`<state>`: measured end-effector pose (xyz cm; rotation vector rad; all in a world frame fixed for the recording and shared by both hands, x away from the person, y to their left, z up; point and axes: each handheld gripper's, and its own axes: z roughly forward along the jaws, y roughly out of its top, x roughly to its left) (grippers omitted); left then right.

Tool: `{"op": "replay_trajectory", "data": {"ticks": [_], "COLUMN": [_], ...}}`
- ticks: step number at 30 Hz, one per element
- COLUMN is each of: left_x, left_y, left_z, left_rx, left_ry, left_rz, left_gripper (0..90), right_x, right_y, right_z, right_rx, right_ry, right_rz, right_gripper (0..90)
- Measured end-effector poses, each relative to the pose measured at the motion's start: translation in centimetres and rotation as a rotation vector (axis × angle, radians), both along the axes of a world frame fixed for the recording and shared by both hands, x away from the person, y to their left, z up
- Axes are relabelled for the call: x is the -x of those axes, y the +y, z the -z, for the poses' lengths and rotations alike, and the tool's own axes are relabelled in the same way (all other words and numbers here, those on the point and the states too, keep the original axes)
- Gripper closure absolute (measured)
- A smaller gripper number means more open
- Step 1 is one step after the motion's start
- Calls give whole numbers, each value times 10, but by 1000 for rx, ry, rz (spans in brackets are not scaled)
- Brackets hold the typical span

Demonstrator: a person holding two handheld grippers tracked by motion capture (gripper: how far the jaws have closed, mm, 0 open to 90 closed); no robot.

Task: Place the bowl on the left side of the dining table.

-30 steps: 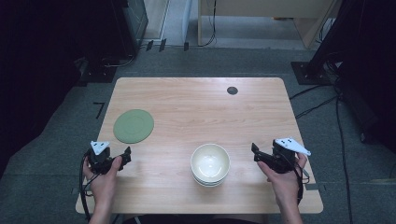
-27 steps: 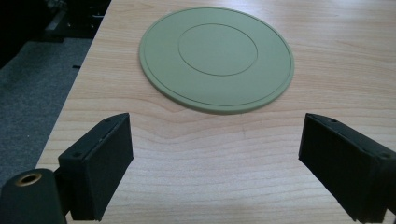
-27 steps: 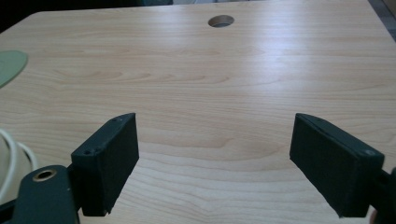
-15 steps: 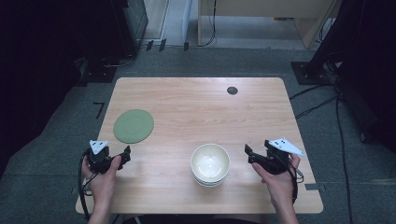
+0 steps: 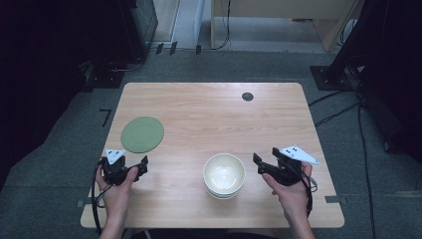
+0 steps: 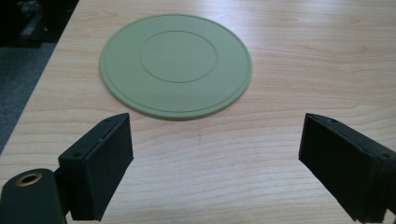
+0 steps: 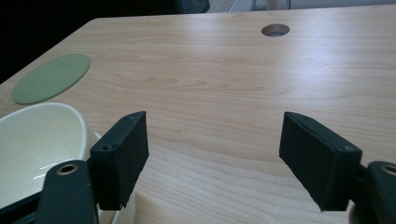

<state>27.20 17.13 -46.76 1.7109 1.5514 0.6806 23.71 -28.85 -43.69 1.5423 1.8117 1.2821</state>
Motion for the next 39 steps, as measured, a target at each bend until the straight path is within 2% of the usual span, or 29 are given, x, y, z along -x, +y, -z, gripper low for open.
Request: {"op": "replay_trajectory", "data": {"ticks": [2, 5, 8, 12, 15, 18, 22, 24, 29, 30, 34, 37, 39], "left_x": [1, 1, -1, -3, -6, -8, -11, -13, -13, -13, -11, -10, -7], "left_y": [-5, -12, -17, -27, -35, -43, -50, -55, -64, -69, -78, -82, -89], "left_z": [-3, -8, -14, -23, -27, -32, -35, -35, -33, -32, -32, -33, -34], "left_rx": [5, 35, 71, 78, 77, 75, 77, 70, 63, 58, 72, 77, 80], "left_ry": [-3, -12, -25, -45, -52, -63, -76, -72, -75, -69, -71, -74, -74], "left_rz": [10, 18, 27, 54, 74, 96, 114, 129, 155, 174, 203, 222, 246], "left_gripper": [95, 95, 95, 95, 95, 95, 95, 95, 95, 95, 95, 95, 95], "right_x": [-1, -3, -5, -8, -11, -12, -15, -15, -13, -13, -11, -10, -9], "right_y": [3, 10, 18, 25, 27, 28, 28, 29, 36, 37, 41, 41, 42], "right_z": [-2, -6, -11, -18, -20, -21, -22, -21, -15, -15, -14, -13, -12], "right_rx": [-13, -24, -17, 1, 25, 30, 8, 18, 11, 6, 5, -40, -41], "right_ry": [-2, -9, -6, -18, -23, -37, -60, -44, -32, -27, -17, -18, -4], "right_rz": [-12, -20, -54, -69, -38, -34, -44, -54, -101, -116, -154, -197, -213], "right_gripper": [244, 230, 204, 214, 269, 331, 380, 436, 577, 595, 656, 693, 693]}}
